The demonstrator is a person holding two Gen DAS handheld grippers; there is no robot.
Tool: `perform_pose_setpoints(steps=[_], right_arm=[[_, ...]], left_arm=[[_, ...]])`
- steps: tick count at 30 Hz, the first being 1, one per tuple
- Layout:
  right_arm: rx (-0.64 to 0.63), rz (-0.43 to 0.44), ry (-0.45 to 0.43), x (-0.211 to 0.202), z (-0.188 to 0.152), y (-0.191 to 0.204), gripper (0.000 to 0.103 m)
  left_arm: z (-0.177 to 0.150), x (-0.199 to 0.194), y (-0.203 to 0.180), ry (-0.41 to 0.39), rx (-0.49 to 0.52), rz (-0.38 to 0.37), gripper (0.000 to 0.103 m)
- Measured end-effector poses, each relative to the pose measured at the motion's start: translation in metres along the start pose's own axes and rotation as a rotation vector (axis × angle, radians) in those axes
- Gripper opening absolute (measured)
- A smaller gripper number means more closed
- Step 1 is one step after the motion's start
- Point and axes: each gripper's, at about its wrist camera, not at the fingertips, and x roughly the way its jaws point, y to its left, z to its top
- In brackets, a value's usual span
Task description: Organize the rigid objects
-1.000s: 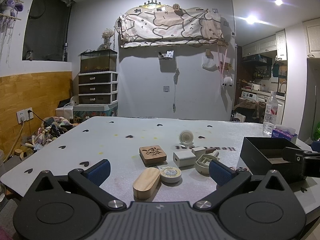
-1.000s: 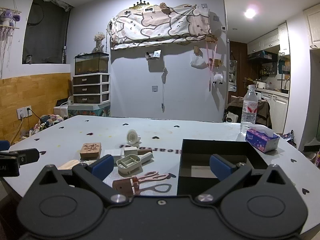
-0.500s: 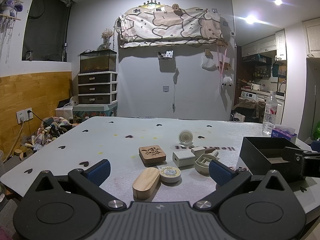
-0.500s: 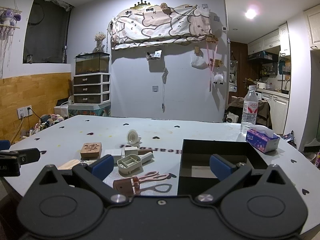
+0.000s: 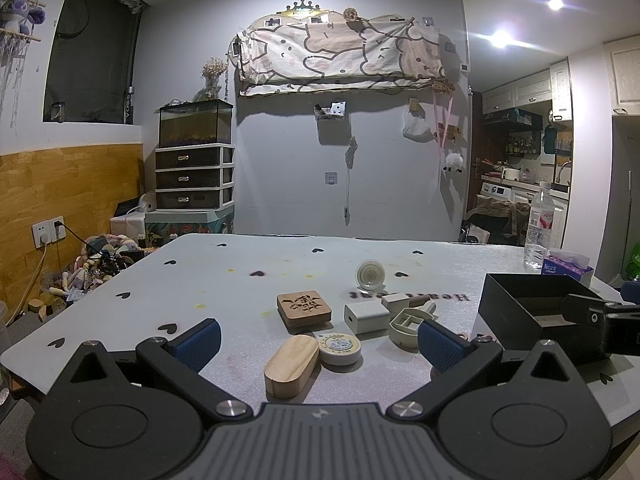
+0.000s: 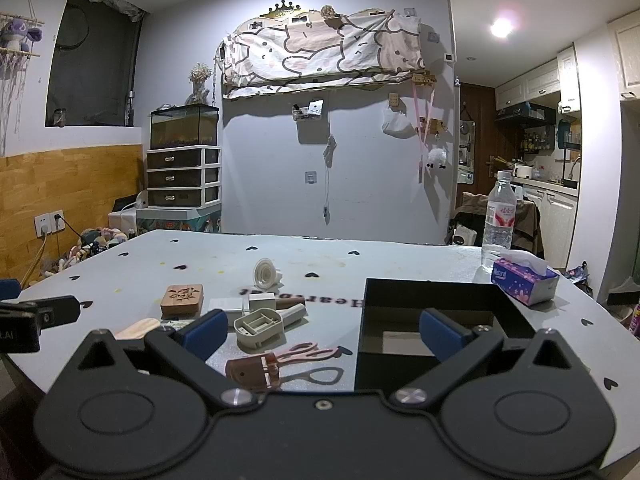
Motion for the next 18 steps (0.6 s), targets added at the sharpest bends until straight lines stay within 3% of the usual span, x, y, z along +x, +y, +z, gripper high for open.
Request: perform_pose_setpoints(steps=[18], right_arm=[[0.017, 0.021, 0.007, -0.0020, 0.0007, -0.0029, 0.103]], left_arm=[[-0.0003, 0.0016, 0.0007, 0.007, -0.005, 0.002, 0.103]])
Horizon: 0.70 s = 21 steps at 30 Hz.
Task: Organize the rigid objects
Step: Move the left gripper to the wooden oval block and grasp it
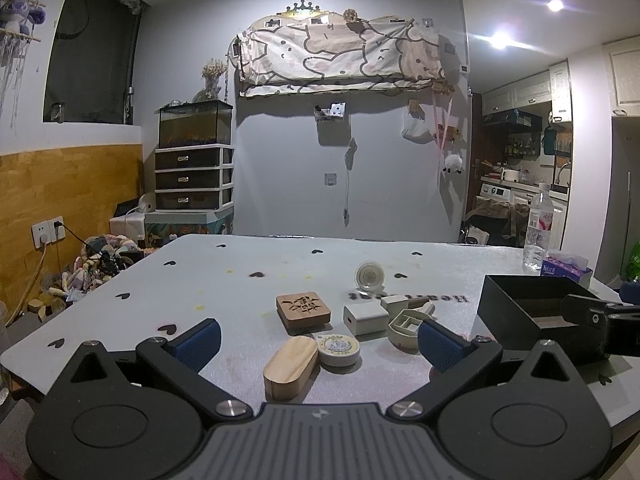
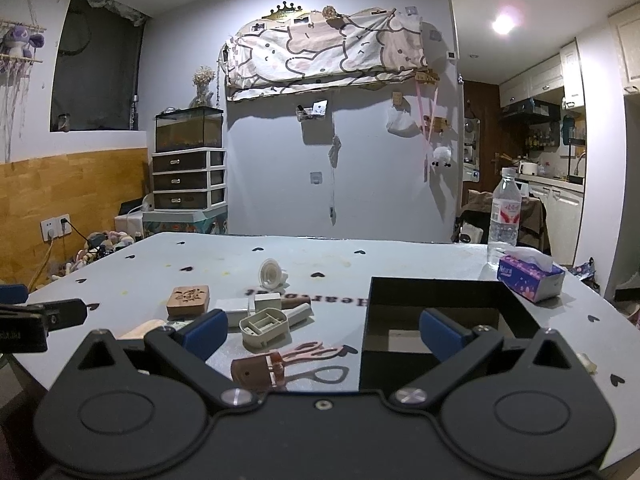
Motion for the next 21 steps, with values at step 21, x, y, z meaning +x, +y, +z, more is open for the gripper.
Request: perform_pose_setpoints(steps=[21], right_arm=[[0.052, -0.299, 0.009, 0.013, -0.023, -0.102, 0.103]], left_arm=[[-0.022, 0.028, 0.008, 0.072, -0.057, 0.020, 0.103]])
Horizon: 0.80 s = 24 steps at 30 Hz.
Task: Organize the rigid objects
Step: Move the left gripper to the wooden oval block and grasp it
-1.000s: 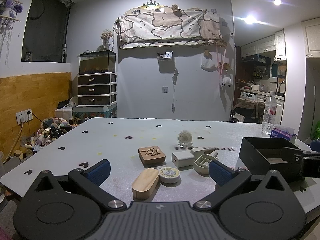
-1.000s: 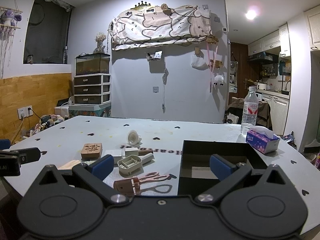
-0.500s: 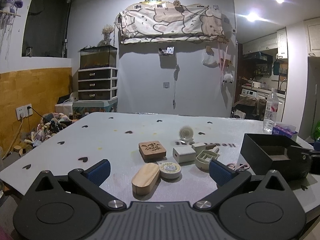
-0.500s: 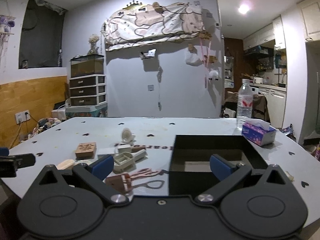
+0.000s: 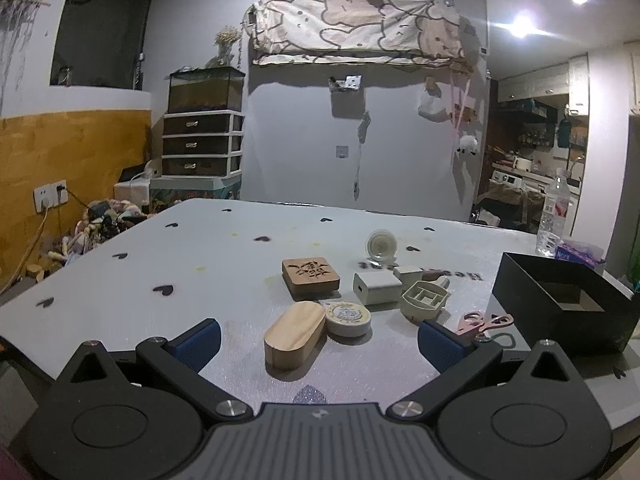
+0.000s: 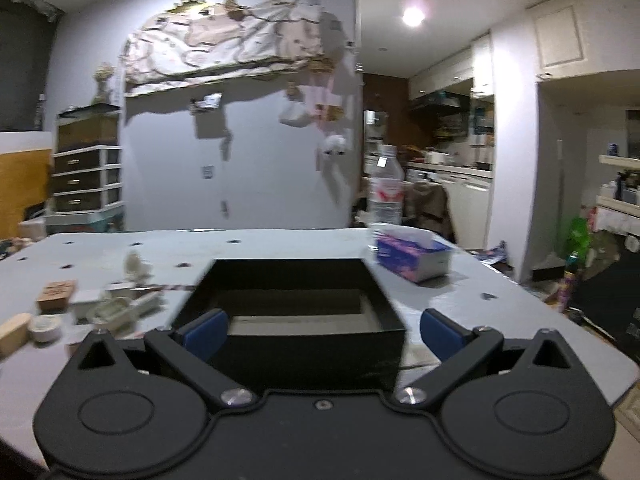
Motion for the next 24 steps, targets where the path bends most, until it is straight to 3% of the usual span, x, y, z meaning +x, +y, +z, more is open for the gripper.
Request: perform_pose_setpoints(steps=[8, 12, 17, 21, 24], right_arm=[[0.048, -0.072, 0.057, 0.033, 0.002, -0.045, 0.103], [0.088, -0.067, 0.098, 0.056, 0.007, -0.063, 0.100], [0.140, -0.041, 0.166, 0.079, 0.012, -0.071, 0.076], [0.189, 0.016, 0.227, 0.095, 0.013, -0.070, 0.050], [0.181, 0.030, 0.263, 0.105, 0.012, -0.066, 0.030]], left_arm=[[-0.014, 0.021, 0.002, 0.051, 0.011, 0.004, 0.103], [-0.021, 0.037, 0.003, 0.097, 0.017, 0.010, 0.103], [-0.026, 0.054, 0.012, 0.147, -0.018, 0.005, 0.103], [-0.025, 0.066, 0.018, 0.174, -0.044, 0.028, 0.101], [-0.023, 0.074, 0.024, 0.183, -0.053, 0.039, 0.094]])
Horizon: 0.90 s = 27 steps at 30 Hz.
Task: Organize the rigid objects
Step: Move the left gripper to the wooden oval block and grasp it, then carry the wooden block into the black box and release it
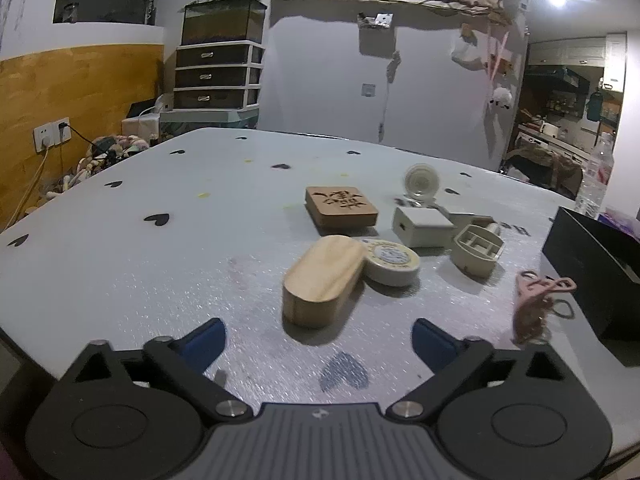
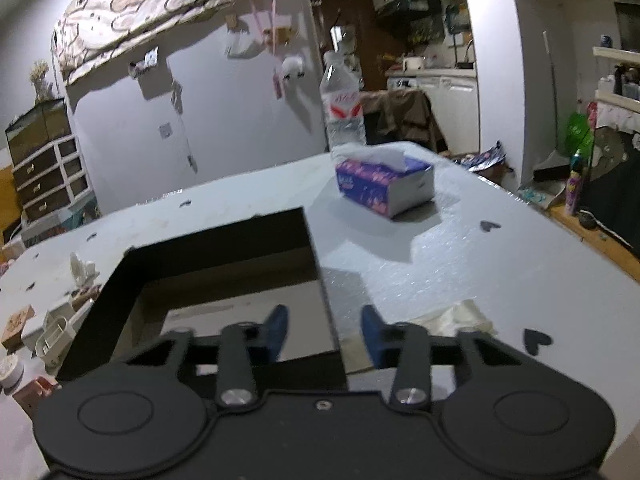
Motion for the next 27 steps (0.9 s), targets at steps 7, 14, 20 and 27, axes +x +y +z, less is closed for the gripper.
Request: perform_pose_setpoints(steps=[7, 14, 20, 27], right_arm=[[-0.049, -0.010, 0.019, 0.010, 0.003, 0.003, 0.014], [-0.086, -0.025, 0.021, 0.014, 0.004, 0.005, 0.013], [-0.085, -0.020, 0.057, 0.014, 0.008, 0.004, 0.005], [-0.112, -0.029, 0.080, 0.010, 0.005, 0.016, 0.003]], left_arm=[[0.013, 0.017, 0.002, 0.004, 0.023, 0.013, 0.084], [0.034, 0.042, 0.001, 0.031, 0.078, 0.015, 0.075], [0.052, 0.064, 0.000, 0.086, 0.124, -0.026, 0.065], [0.058, 0.078, -0.009, 0.185, 0.177, -0.056, 0.041]])
